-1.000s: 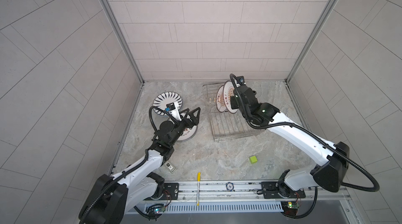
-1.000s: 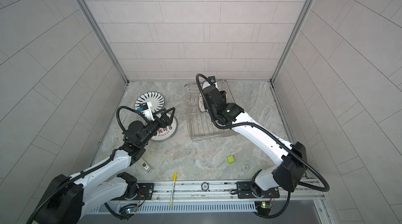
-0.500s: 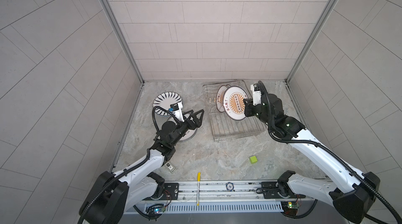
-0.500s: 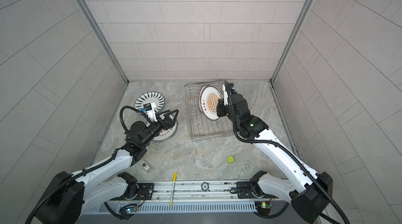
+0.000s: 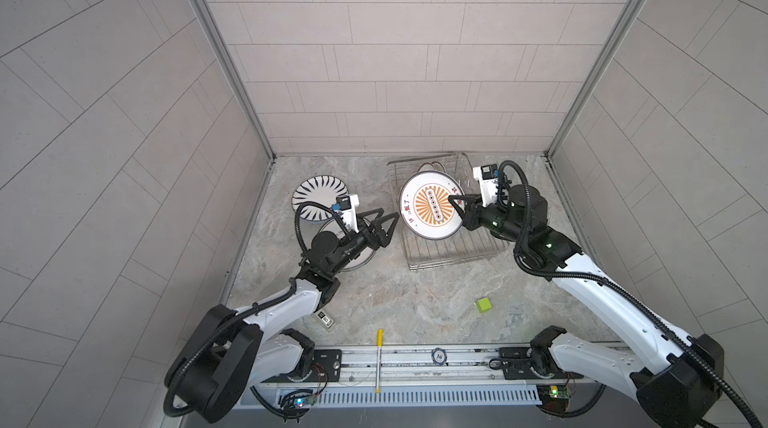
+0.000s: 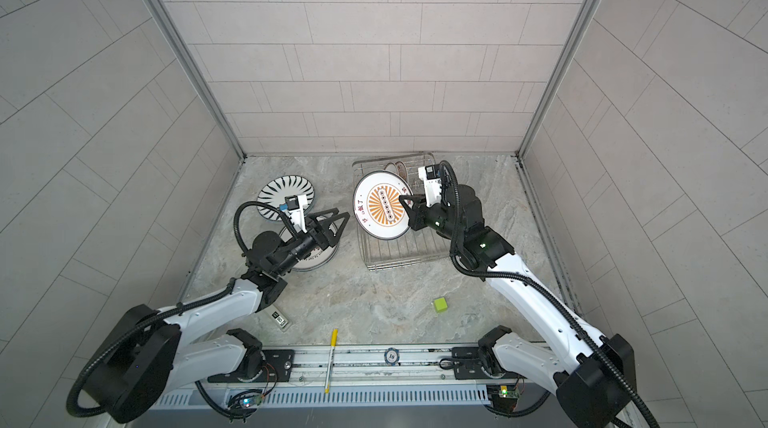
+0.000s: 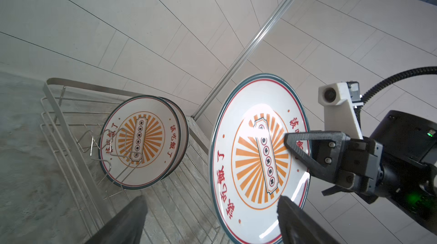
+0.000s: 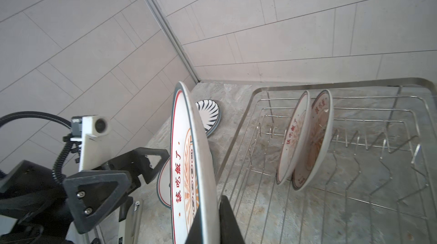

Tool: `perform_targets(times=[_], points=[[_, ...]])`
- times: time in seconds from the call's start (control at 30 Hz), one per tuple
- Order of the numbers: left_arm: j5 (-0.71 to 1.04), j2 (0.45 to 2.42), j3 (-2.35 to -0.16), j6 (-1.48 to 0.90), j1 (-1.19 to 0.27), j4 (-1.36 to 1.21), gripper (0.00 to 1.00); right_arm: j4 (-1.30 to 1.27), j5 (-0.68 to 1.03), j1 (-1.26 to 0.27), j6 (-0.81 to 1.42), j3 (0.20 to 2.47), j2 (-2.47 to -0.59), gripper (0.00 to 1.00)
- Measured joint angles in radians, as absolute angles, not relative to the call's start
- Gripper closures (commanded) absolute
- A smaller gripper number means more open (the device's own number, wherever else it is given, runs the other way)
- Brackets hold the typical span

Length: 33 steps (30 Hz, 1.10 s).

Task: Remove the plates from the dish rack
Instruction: 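Pass the sunburst plate from the right gripper to the left gripper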

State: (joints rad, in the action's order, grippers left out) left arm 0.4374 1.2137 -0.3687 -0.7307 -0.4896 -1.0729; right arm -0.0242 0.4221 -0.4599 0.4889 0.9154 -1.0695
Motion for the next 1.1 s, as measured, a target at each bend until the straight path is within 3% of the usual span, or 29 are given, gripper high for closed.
perform_targets(times=[0.17, 0.47, 0.57, 0.9, 1.1], points=[[0.498, 1.265, -0.369, -0.768, -0.492, -1.169, 0.22, -0.080, 0.485, -0.460, 0.514, 0.910, -1.097, 1.00], [0.525, 1.271, -0.370, -0.804, -0.496, -1.220, 0.52, -0.157, 0.554, -0.460, 0.529, 0.872, -1.106, 1.00], [0.523, 1.271, -0.370, -0.811, -0.498, -1.222, 0.56, -0.175, 0.573, -0.462, 0.529, 0.859, -1.106, 1.00], [0.499, 1.267, -0.372, -0.831, -0.511, -1.209, 0.95, -0.213, 0.603, -0.466, 0.529, 0.851, -1.106, 1.00], [0.492, 1.209, -0.374, -0.873, -0.511, -1.168, 1.00, -0.242, 0.631, -0.461, 0.518, 0.850, -1.107, 0.98]])
